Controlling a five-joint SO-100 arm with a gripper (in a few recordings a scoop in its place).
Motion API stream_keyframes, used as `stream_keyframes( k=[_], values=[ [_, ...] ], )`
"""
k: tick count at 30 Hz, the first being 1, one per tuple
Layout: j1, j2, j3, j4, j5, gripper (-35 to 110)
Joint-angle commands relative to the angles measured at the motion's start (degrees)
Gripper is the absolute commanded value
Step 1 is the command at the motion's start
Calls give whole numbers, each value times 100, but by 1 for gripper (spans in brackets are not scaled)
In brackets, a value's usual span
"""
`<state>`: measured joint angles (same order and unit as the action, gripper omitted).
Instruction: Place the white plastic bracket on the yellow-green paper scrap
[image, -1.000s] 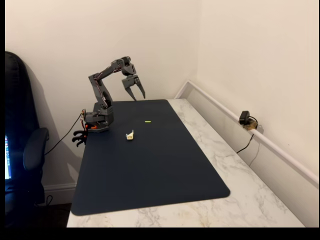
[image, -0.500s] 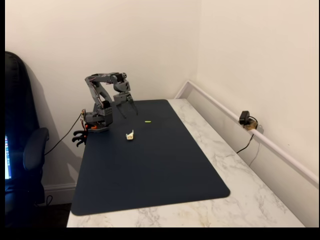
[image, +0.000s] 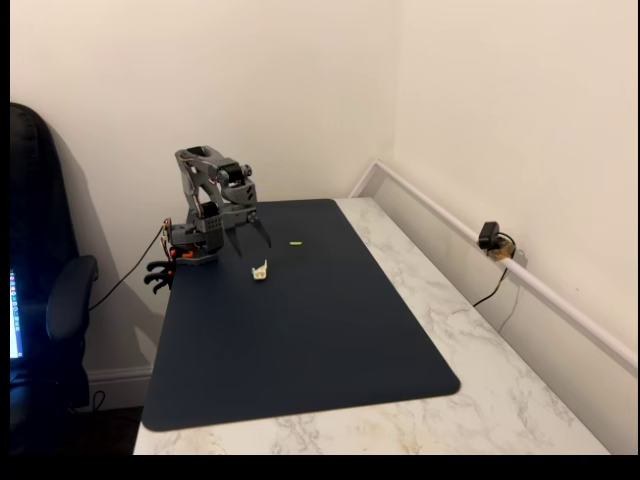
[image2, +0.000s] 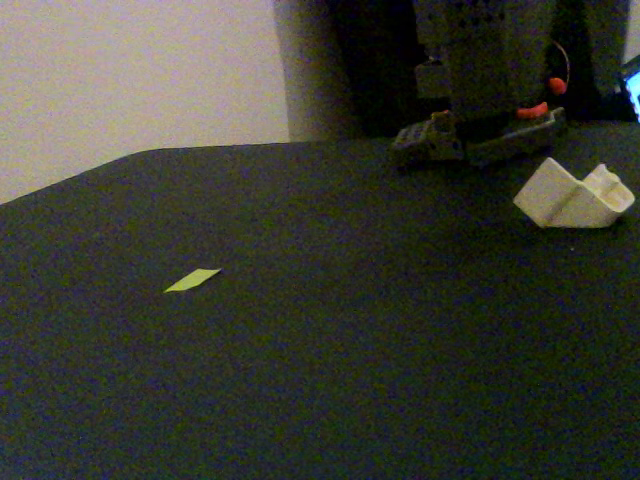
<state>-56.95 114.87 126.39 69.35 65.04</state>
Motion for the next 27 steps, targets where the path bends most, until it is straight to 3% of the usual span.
stream_keyframes(
  k=[1, 14, 27],
  values=[
    [-149, 35, 97, -220, -53, 40],
    [88, -325, 642, -712, -35, 42],
    [149, -1591, -149, -967, -193, 41]
  ],
)
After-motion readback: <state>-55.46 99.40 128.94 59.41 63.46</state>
